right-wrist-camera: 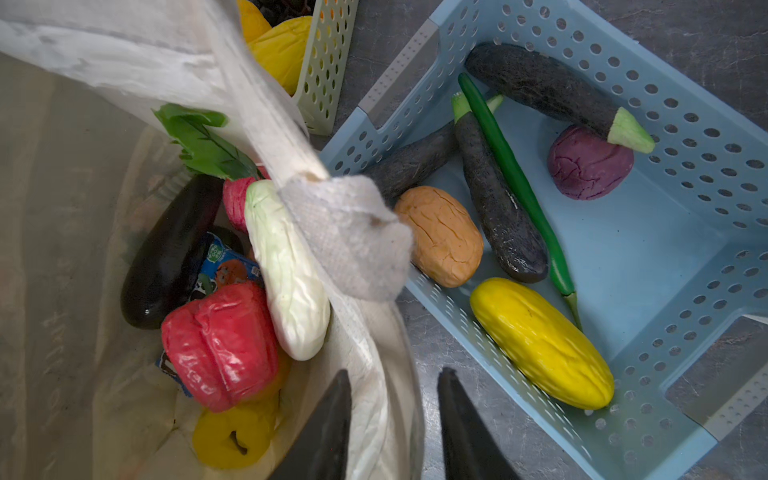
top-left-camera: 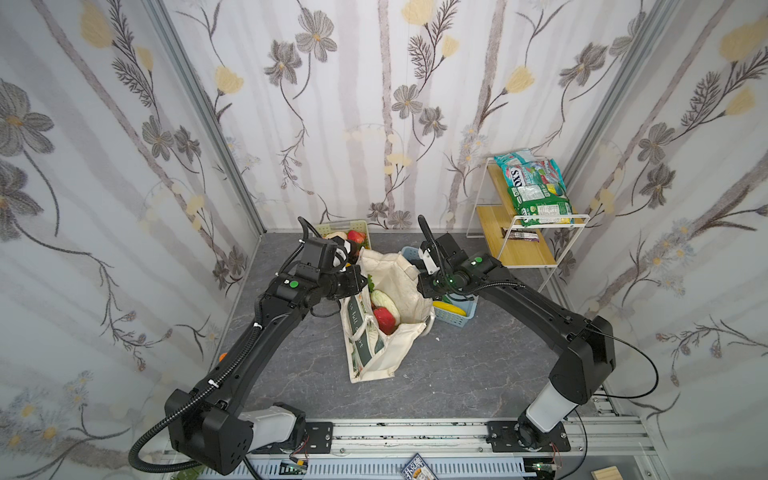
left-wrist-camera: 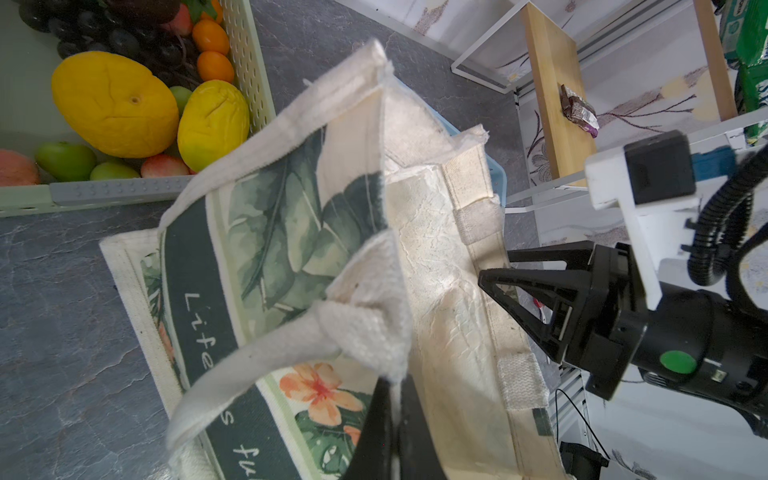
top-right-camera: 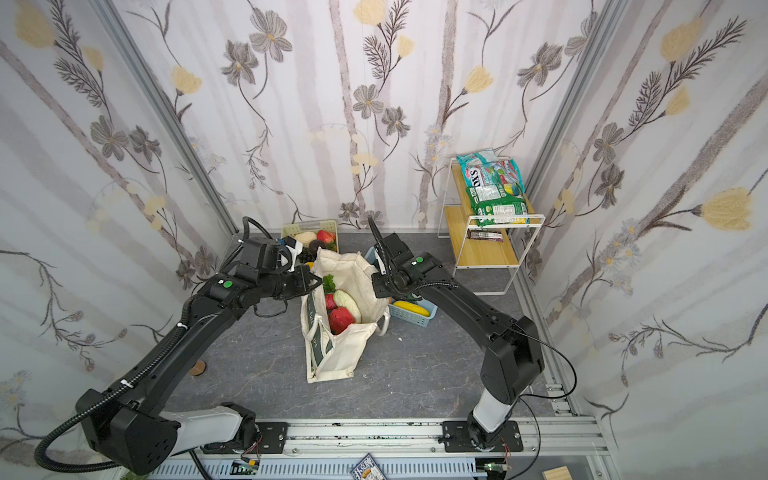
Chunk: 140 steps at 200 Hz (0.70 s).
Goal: Place the food into the grocery bag and tie it
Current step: 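Open the right gripper, release the pepper and lift out of the tote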
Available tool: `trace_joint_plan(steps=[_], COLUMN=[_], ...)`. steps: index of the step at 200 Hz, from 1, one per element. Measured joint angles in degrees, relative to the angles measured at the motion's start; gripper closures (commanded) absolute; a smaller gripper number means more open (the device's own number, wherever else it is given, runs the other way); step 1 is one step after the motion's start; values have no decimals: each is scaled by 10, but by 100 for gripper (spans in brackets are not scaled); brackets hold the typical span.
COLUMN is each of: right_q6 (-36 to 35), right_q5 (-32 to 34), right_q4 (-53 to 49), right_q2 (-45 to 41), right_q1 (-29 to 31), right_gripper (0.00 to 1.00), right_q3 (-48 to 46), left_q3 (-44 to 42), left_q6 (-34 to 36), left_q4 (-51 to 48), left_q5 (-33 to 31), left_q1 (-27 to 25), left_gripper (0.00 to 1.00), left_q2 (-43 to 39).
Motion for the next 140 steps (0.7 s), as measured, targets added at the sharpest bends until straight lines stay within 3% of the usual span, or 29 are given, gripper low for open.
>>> trace_joint_plan(steps=[44,140], right_q6=[11,21], right_q5=[-7,-60], right_q4=[6,-24], right_q2=[-10,-44], right_q1=[0,2], right_gripper=[99,100], right_q3=[-13,16], left_q3=[0,1], left_q6=[1,2], left_q4=[0,-13], left_q5=[0,-3], left_q1=[0,0], left_gripper=[100,100], left_q2=[0,0])
